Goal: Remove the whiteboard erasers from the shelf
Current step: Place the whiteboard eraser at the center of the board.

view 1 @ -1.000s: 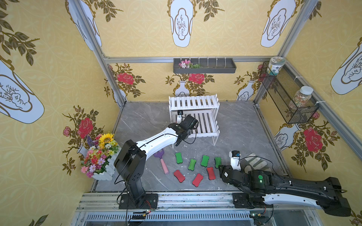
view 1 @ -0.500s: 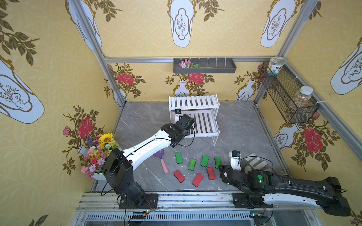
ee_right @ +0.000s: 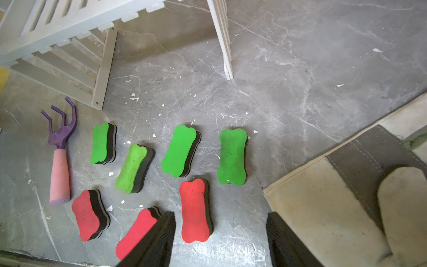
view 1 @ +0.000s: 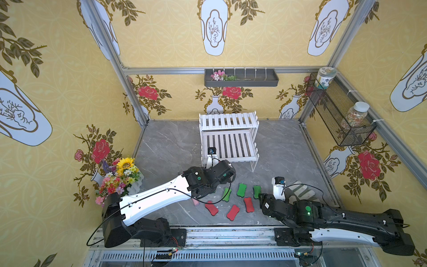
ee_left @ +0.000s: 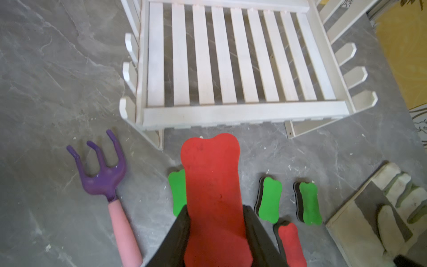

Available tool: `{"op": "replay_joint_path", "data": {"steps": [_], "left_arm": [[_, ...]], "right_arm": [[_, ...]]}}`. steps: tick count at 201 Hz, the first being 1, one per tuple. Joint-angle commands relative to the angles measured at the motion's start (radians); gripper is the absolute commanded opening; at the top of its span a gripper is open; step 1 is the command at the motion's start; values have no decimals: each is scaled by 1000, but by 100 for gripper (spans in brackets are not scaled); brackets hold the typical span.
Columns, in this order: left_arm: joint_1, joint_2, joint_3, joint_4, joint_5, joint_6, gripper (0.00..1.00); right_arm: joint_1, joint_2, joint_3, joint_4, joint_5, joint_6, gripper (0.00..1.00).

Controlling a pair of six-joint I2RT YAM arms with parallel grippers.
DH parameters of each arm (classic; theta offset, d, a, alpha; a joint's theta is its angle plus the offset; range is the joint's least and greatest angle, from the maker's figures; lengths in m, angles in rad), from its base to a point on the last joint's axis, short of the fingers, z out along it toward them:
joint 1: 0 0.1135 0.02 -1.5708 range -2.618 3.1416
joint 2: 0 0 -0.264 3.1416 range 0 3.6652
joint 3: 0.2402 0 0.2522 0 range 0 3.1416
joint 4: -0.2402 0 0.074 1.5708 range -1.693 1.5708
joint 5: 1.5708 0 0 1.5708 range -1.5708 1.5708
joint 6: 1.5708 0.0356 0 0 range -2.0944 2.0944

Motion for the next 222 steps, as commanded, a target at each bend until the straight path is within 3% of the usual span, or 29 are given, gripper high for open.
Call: {"op": "replay_joint_path", "data": {"steps": [1, 35, 60, 128, 222], "left_arm": [[-63, -25, -48, -137, -37, -181, 35], [-86, -81, -226, -149, 35, -337, 34], [-83, -139, -350, -52, 76, -359, 36], [157, -142, -481, 251, 232, -187, 38], [229, -4, -491, 332, 259, -133, 38]], "right_arm": [[1, 6, 9, -11, 27, -1, 67], [4, 9, 8, -9, 25, 6, 67], [5, 13, 15, -17, 27, 6, 67], [6, 33, 42, -32, 40, 8, 67], [7, 9, 35, -66, 52, 37, 67]]}}
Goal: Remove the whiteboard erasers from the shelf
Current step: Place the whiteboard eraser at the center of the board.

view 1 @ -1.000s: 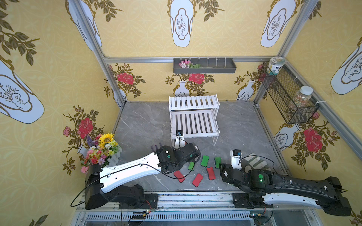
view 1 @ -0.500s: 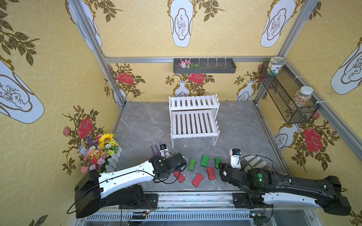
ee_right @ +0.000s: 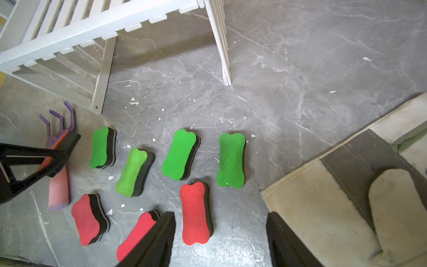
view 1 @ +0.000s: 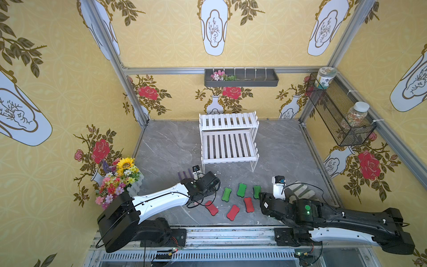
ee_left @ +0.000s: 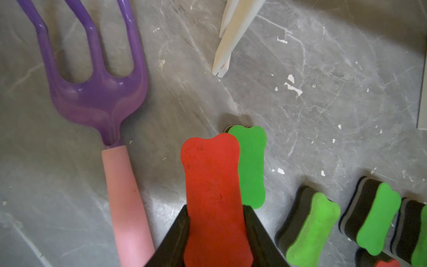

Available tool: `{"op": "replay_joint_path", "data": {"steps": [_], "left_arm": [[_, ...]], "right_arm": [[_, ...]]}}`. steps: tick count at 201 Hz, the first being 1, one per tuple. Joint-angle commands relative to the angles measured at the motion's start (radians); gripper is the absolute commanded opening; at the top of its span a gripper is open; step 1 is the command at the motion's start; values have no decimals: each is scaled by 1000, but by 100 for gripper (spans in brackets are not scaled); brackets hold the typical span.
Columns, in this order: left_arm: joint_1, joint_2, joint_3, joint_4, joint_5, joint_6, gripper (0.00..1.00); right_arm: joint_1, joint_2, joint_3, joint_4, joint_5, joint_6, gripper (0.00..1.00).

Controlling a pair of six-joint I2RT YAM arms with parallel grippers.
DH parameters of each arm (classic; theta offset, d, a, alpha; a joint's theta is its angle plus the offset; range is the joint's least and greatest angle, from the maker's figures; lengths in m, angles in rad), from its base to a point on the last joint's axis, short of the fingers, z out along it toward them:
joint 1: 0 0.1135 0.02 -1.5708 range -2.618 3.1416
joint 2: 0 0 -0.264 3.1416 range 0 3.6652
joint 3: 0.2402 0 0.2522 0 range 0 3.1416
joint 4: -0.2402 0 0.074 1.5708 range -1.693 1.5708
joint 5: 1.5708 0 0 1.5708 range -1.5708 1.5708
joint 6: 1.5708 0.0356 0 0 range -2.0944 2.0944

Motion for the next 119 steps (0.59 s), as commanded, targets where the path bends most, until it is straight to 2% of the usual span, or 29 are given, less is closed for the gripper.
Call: {"op": "replay_joint_path", "data": {"steps": [1, 76, 92, 119], "left_arm": [[14, 9, -23, 30, 15, 13, 38], [31, 62, -45, 45, 22, 0, 40], [33, 72, -37, 36, 18, 2, 43], [33, 66, -41, 18, 14, -1, 54]], "right_arm": [[2, -10, 0, -29, 33, 21, 67], [2, -7, 5, -31, 40, 21, 67], [1, -3, 7, -32, 40, 22, 67], [2, -6, 12, -35, 43, 26, 71]]}}
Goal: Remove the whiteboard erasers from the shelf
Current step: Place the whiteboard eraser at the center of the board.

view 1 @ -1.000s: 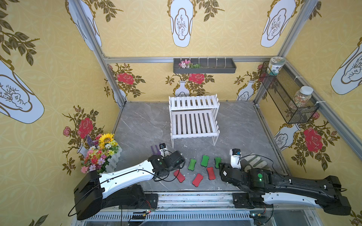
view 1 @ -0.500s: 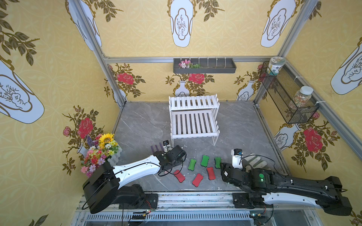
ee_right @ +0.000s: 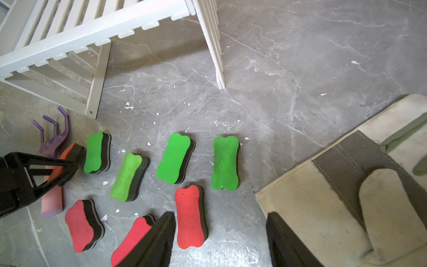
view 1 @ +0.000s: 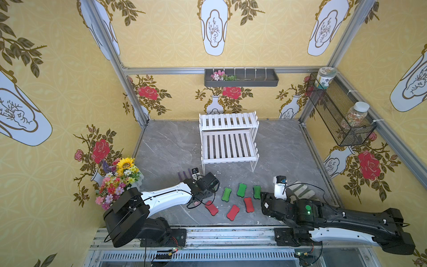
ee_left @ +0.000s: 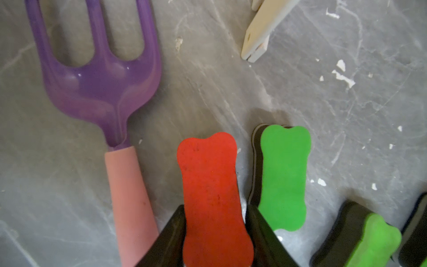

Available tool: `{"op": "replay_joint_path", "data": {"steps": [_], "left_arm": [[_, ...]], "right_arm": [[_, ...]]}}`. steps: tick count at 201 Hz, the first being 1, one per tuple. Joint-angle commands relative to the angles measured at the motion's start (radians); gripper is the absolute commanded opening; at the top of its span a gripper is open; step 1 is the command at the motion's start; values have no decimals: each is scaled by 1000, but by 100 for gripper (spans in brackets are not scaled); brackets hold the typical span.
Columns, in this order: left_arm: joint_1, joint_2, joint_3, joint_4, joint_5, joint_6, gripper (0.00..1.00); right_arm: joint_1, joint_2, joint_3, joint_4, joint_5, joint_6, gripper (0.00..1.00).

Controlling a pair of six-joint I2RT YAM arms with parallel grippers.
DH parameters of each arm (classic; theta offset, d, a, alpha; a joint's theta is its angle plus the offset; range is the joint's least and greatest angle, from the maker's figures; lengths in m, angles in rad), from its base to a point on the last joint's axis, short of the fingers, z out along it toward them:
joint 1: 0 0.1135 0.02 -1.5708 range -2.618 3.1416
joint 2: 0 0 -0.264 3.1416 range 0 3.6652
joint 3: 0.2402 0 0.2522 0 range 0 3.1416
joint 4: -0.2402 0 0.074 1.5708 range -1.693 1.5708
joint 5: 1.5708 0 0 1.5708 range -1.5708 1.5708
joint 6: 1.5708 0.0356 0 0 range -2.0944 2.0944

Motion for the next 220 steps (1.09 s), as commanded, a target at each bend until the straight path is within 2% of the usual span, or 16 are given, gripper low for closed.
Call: {"op": "replay_joint_path", "data": {"steps": [1, 43, 58, 65, 78, 83, 89, 114, 153, 200, 207, 220], "left_arm": [[2, -6, -4, -11, -3, -1, 54], [0, -70, 14, -62, -28, -16, 70], [0, -106, 25, -88, -39, -16, 81], [-1, -126, 29, -98, -42, -15, 89], [-5, -169, 37, -124, -55, -15, 99], [-6, -186, 40, -134, -59, -17, 99], [-5, -208, 43, -147, -64, -21, 99], [-8, -298, 58, -201, -84, -37, 99], [-8, -422, 132, -238, -148, 4, 99], [-4, -406, 252, -291, -325, 71, 100], [-1, -397, 262, -265, -339, 112, 100], [16, -392, 266, -149, -278, 242, 100]], "right_arm": [[2, -2, 11, -15, 24, 11, 71], [3, -3, 19, -13, 35, 10, 77], [3, 2, 23, -14, 38, 7, 79], [3, 5, 28, -22, 43, 15, 88], [3, 14, 40, -56, 59, 44, 98], [4, 16, 46, -64, 65, 50, 100], [5, 20, 52, -73, 71, 54, 97], [5, 35, 81, -84, 102, 45, 97], [4, 125, 200, -166, 220, 53, 97], [1, 281, 334, -468, 367, 339, 97], [-6, 298, 343, -545, 385, 435, 97], [-17, 316, 351, -662, 424, 579, 97]]}}
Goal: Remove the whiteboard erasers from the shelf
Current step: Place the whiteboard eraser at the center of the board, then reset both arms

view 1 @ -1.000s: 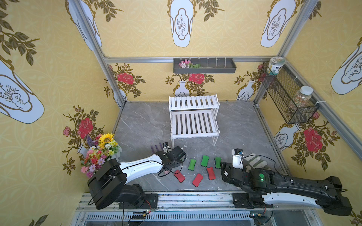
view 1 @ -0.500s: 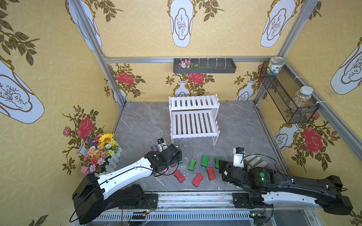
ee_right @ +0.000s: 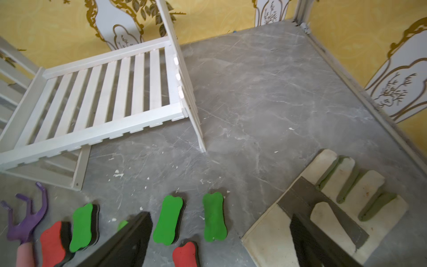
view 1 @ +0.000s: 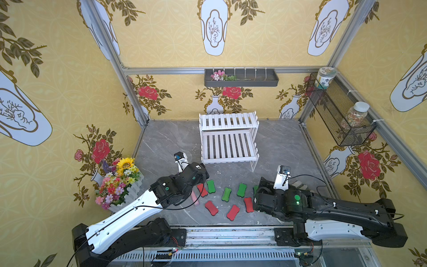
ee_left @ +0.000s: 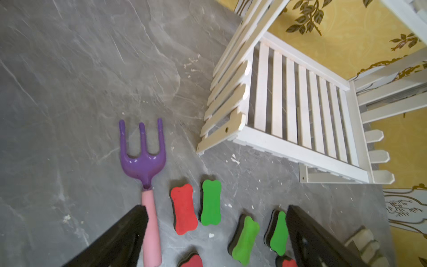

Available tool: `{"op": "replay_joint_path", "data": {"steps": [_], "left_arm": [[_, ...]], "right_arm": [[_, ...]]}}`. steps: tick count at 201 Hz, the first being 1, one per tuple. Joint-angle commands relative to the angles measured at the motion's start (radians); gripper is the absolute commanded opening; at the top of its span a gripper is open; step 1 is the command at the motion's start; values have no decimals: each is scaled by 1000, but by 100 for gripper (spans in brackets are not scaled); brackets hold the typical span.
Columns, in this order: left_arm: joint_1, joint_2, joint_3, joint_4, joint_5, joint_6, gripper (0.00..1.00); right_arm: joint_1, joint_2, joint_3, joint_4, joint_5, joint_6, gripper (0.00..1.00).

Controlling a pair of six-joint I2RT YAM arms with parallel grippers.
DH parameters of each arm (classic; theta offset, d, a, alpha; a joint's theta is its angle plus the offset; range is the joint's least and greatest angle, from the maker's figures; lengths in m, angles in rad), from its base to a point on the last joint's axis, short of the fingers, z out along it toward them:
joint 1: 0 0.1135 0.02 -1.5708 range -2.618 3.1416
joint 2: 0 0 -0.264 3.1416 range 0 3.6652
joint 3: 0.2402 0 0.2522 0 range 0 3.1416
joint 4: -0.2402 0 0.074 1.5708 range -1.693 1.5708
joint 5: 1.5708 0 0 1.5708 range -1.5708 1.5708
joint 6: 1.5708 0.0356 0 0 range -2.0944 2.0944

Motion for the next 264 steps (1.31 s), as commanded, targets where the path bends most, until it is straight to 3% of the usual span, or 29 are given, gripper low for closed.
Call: {"op": "replay_joint_path", "data": {"steps": [1, 19, 47, 68, 76, 86, 97, 107, 133, 159, 188, 219, 264], "left_arm": [[21, 14, 15, 107, -16, 196, 100], [59, 30, 56, 188, 15, 286, 100], [138, 71, 149, 212, -30, 400, 100], [146, 73, 172, 236, -62, 457, 100], [146, 65, 169, 248, -56, 461, 99], [146, 55, 158, 255, -48, 440, 100], [146, 45, 140, 262, -30, 423, 100], [146, 37, 124, 265, -13, 413, 100], [146, 27, 112, 247, -26, 367, 100], [146, 17, 115, 235, -24, 350, 100], [146, 13, 116, 255, -18, 377, 99], [148, -6, 66, 399, -104, 515, 100], [207, -43, -69, 796, -145, 834, 100]], "right_arm": [[-12, 28, 20, -291, 125, 297, 97], [-13, 22, 34, -303, 189, 283, 97], [-16, -25, 42, -121, 225, 26, 97], [-18, -83, 3, 32, 210, -110, 97], [-18, -114, -19, 144, 193, -228, 97], [-21, -161, -60, 387, 134, -509, 97], [-37, -221, -127, 685, -20, -823, 97], [-66, -252, -175, 868, -180, -944, 97], [-174, -168, -129, 924, -401, -1016, 97], [-231, -26, -22, 868, -410, -1068, 97], [-361, -42, -42, 987, -471, -1127, 97], [-586, -71, -35, 1041, -548, -1129, 97], [-863, -100, -61, 1065, -629, -1081, 97]]}}
